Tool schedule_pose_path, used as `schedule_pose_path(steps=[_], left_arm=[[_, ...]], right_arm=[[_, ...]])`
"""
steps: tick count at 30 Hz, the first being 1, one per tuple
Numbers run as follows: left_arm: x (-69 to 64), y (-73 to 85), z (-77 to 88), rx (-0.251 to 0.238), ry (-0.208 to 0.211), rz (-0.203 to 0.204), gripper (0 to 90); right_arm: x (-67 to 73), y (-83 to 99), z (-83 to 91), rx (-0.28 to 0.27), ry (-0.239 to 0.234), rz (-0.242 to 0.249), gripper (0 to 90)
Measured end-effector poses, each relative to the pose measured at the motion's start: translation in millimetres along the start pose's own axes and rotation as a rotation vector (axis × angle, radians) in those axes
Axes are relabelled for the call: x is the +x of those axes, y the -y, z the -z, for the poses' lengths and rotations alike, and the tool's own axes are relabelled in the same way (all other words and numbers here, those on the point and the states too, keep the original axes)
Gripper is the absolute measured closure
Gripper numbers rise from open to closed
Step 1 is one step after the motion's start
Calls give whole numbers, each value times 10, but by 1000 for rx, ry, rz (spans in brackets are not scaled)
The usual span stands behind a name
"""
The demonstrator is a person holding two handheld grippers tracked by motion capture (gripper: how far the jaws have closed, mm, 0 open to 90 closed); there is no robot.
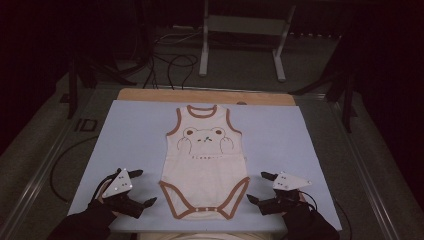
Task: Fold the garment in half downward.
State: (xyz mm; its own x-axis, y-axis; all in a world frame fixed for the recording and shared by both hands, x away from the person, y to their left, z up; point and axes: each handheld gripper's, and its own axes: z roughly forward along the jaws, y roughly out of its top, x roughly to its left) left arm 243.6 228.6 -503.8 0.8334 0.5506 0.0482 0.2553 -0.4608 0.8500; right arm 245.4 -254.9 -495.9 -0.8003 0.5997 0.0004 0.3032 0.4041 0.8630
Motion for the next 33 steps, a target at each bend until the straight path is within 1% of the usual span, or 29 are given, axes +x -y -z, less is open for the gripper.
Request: schedule_pose_path(steps=[2,4,6,7,9,12,14,17,20,22,23,24,27,28,31,33], left_arm=[[-6,-26,-5,-2,8,-4,1],[-13,-49,-9,-7,8,-1,1],[-7,-60,-26,-16,20,17,1],[-3,-63,-37,-17,30,19,1],[3,-78,-57,-9,37,22,1],[0,-128,-55,-12,41,15,1],[3,-169,-50,-21,57,18,1],[12,-234,-54,-15,57,3,1],[31,-308,-50,-14,58,-13,1],[51,-357,-40,-22,54,-15,1],[64,-380,-36,-25,58,-9,1],[75,-401,-35,-28,59,-5,1],[98,-441,-39,-26,55,-8,1],[134,-484,-47,-17,57,-7,1],[191,-549,-57,-21,48,-9,1],[228,-580,-68,-26,45,6,1]], right_arm=[[21,-23,14,-1,-2,0,90],[36,-53,26,-3,1,16,89],[59,-97,53,-12,2,10,89],[62,-114,65,-21,-1,10,89],[63,-147,84,-22,-12,-2,89],[85,-193,98,-24,-13,5,89],[87,-229,106,-29,-13,9,89],[82,-297,114,-41,-18,10,89],[55,-392,109,-36,-14,42,89],[38,-467,112,-37,-2,66,89],[19,-499,113,-45,-5,69,89],[6,-531,110,-51,-4,61,90],[-31,-584,96,-58,-2,59,89],[-62,-631,75,-55,-2,62,89],[-113,-702,35,-59,7,69,90],[-149,-746,8,-64,10,65,89]])
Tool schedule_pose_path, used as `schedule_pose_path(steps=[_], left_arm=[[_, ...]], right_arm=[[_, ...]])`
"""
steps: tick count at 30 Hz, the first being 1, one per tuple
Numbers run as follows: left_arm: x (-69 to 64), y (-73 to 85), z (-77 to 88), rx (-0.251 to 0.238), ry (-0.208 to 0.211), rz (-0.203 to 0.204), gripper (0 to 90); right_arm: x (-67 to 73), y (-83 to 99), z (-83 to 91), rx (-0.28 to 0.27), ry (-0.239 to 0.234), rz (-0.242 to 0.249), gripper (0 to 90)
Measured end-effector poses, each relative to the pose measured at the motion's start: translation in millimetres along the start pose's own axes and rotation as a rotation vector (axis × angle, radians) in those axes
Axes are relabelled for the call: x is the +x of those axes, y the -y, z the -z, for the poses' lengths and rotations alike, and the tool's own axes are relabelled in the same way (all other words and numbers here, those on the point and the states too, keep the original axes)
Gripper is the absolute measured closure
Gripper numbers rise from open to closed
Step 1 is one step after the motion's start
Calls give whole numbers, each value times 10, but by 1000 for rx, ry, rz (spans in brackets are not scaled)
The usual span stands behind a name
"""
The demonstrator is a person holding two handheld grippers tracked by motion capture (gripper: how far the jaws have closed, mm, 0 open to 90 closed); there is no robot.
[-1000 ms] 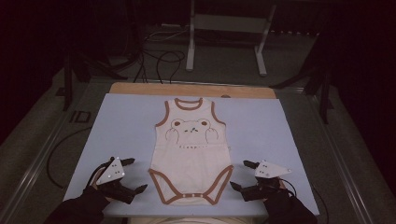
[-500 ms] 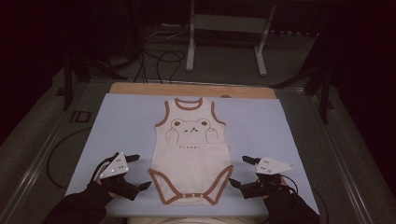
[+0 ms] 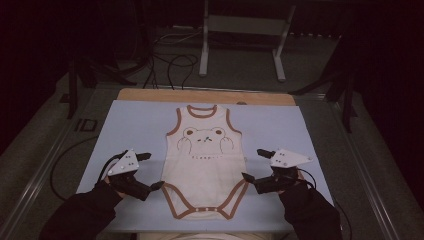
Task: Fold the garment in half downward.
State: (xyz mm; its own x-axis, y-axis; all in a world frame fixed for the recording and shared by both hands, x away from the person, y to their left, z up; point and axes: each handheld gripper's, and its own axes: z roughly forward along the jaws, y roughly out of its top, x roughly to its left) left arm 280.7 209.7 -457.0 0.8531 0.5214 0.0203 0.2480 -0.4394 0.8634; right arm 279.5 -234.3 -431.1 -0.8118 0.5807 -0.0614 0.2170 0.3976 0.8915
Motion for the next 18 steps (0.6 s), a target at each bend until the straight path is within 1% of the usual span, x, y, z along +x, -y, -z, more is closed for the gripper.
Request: schedule_pose_path(steps=[2,3,4,5,6,7,8,9,10,12,13,14,17,18], left_arm=[[24,-19,-8,1,-7,2,1],[53,-40,-25,1,-11,11,1],[53,-40,-25,1,-11,11,1],[84,-65,-43,3,-23,16,1],[84,-65,-43,3,-23,16,1],[113,-85,-58,6,-34,20,1],[113,-85,-58,6,-34,20,1],[128,-102,-81,17,-39,12,1],[135,-109,-93,17,-43,15,1],[161,-122,-115,16,-45,28,1],[161,-122,-115,16,-45,28,1],[181,-132,-137,22,-45,43,1],[206,-142,-165,29,-51,47,1],[230,-155,-190,34,-53,60,1]], right_arm=[[-39,-29,-36,-8,2,-15,90],[-53,-40,-55,-2,11,-21,90],[-68,-47,-71,-2,15,-22,90],[-89,-54,-92,0,17,-24,89],[-101,-61,-109,-2,18,-30,89],[-109,-66,-122,0,23,-31,90],[-130,-71,-140,-2,25,-33,90],[-140,-75,-150,-2,26,-41,90],[-163,-79,-168,-4,28,-48,90],[-195,-87,-195,1,33,-62,90],[-195,-87,-195,1,33,-62,90],[-209,-91,-210,1,37,-67,90],[-242,-103,-251,8,46,-78,90],[-270,-111,-281,13,51,-82,90]])
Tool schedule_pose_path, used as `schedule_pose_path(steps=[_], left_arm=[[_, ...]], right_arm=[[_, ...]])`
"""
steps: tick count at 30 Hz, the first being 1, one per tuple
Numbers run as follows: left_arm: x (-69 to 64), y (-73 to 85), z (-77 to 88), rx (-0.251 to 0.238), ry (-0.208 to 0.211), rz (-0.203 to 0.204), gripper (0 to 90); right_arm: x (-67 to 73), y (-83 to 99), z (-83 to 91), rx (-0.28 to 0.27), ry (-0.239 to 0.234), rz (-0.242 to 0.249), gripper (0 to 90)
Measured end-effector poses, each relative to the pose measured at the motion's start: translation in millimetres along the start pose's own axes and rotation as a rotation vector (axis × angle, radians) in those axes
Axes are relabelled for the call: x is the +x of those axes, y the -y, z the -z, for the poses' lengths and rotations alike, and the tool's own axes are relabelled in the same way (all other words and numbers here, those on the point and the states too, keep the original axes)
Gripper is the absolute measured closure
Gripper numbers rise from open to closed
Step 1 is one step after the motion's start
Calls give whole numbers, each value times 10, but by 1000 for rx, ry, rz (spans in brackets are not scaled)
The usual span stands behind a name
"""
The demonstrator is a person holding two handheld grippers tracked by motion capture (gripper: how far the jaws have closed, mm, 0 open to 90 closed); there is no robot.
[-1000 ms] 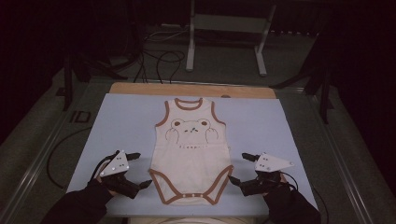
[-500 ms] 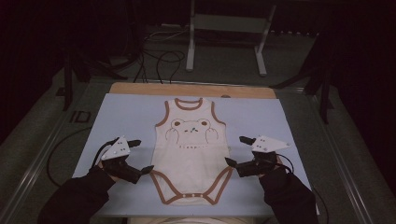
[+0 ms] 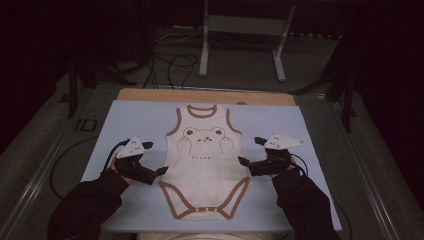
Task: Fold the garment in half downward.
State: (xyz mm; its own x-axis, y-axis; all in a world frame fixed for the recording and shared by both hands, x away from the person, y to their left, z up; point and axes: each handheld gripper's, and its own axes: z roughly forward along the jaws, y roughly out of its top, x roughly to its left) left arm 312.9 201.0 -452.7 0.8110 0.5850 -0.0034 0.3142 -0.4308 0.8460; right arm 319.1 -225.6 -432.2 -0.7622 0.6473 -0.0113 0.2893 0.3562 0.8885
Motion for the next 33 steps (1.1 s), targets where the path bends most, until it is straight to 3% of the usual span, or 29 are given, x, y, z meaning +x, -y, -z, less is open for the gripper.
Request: schedule_pose_path(steps=[7,11,13,16,21,26,30,33], left_arm=[[87,-55,-92,16,-26,38,1],[127,-65,-135,24,-10,55,1],[171,-59,-184,3,12,70,1],[205,-55,-253,15,-4,67,1],[260,-39,-367,46,-25,80,1],[322,-12,-489,94,-28,119,1],[324,-8,-612,169,-102,127,2],[337,14,-682,185,-106,147,2]], right_arm=[[-100,3,-129,14,36,-35,90],[-142,20,-198,22,49,-57,90],[-165,30,-250,31,56,-71,90],[-198,40,-325,52,74,-90,90],[-257,87,-437,68,95,-119,92],[-296,134,-553,102,112,-134,92],[-318,164,-636,117,115,-153,92],[-336,198,-708,139,116,-160,92]])
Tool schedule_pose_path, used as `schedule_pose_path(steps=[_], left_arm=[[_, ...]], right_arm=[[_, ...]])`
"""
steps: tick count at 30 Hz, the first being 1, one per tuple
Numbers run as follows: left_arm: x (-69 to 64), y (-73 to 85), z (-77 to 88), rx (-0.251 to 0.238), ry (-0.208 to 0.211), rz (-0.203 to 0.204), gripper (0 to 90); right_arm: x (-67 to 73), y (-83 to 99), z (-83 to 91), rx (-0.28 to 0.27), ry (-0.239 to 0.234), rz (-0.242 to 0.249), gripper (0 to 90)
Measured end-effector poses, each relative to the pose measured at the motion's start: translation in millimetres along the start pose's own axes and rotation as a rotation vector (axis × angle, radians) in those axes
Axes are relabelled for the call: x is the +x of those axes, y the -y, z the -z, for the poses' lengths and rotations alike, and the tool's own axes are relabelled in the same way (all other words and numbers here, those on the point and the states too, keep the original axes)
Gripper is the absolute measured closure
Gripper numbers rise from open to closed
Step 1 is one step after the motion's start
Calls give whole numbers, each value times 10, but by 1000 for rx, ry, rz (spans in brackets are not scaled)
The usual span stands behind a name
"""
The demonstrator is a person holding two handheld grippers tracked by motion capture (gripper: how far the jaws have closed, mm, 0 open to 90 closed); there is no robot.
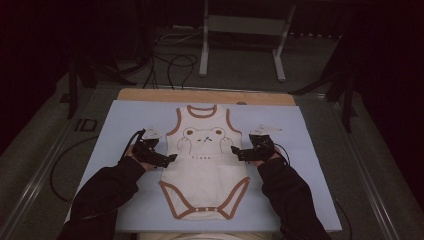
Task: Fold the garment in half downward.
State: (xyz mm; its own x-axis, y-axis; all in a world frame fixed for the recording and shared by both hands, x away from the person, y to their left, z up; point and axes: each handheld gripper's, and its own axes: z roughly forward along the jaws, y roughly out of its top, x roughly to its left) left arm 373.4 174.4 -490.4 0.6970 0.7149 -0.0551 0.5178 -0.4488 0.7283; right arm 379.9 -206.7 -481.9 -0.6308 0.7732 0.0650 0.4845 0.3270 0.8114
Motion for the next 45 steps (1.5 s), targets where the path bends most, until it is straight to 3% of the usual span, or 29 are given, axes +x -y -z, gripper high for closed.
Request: schedule_pose_path(steps=[10,12,15,17,20,21,25,30,35,45], left_arm=[[41,-12,-132,42,-58,32,85],[67,-8,-158,45,-70,61,109],[77,-3,-175,48,-72,60,164],[75,5,-224,85,-76,63,165],[72,14,-255,102,-86,70,197],[72,20,-264,105,-103,69,210],[67,22,-282,105,-106,73,300],[60,24,-320,129,-127,72,411],[61,18,-351,127,-131,86,465],[11,-44,-403,133,-109,103,685]], right_arm=[[-76,60,-147,41,20,-42,147],[-88,78,-196,55,16,-51,165],[-86,88,-245,75,7,-56,194],[-88,97,-288,96,7,-57,218],[-101,113,-343,119,16,-69,251],[-103,117,-353,124,18,-73,267],[-123,140,-381,132,38,-74,349],[-133,155,-401,135,53,-74,426],[-133,172,-442,161,54,-53,494],[-87,164,-442,179,70,-10,704]])
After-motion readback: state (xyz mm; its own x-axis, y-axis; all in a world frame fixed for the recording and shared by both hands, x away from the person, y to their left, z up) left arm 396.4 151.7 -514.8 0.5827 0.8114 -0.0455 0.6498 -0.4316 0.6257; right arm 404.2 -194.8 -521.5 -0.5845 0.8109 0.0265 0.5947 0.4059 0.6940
